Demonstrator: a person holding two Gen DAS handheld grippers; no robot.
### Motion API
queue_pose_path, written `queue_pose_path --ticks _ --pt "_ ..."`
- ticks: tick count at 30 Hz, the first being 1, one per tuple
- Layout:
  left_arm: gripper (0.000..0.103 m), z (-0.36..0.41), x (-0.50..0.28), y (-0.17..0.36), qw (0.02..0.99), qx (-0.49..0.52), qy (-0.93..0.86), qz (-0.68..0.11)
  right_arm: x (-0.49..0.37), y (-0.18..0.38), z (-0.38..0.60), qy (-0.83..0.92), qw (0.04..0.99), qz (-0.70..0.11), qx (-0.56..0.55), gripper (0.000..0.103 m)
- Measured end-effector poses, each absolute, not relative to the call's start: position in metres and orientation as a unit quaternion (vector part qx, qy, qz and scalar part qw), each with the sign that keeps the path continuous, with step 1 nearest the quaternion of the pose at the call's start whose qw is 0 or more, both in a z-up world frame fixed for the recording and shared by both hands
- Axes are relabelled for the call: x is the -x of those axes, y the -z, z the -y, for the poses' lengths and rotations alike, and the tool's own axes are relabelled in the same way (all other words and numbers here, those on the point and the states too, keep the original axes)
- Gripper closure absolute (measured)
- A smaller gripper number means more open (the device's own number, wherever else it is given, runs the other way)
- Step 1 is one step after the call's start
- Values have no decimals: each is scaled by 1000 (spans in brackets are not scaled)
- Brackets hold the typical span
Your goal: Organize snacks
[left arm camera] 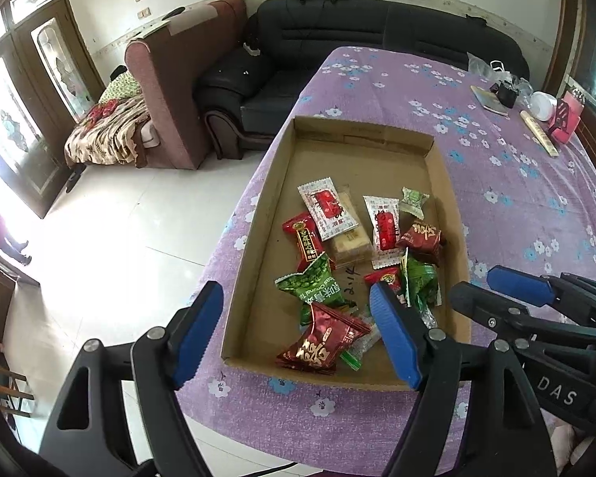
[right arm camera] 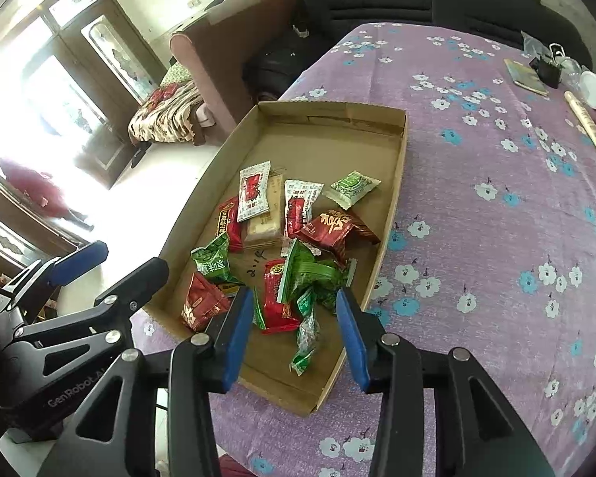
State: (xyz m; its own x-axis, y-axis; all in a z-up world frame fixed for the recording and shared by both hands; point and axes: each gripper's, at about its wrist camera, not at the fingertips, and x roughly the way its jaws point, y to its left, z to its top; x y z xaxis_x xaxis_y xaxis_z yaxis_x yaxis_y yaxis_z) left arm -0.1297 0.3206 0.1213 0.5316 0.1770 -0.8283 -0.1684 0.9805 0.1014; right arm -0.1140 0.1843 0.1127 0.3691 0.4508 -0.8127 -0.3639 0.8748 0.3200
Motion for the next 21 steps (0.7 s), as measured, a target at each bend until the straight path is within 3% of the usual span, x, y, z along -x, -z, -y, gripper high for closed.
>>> queue_pose_path --ticks 21 --pt "25 -326 117 -107 866 6 -86 -492 106 -107 -174 -221 834 -503 -52 53"
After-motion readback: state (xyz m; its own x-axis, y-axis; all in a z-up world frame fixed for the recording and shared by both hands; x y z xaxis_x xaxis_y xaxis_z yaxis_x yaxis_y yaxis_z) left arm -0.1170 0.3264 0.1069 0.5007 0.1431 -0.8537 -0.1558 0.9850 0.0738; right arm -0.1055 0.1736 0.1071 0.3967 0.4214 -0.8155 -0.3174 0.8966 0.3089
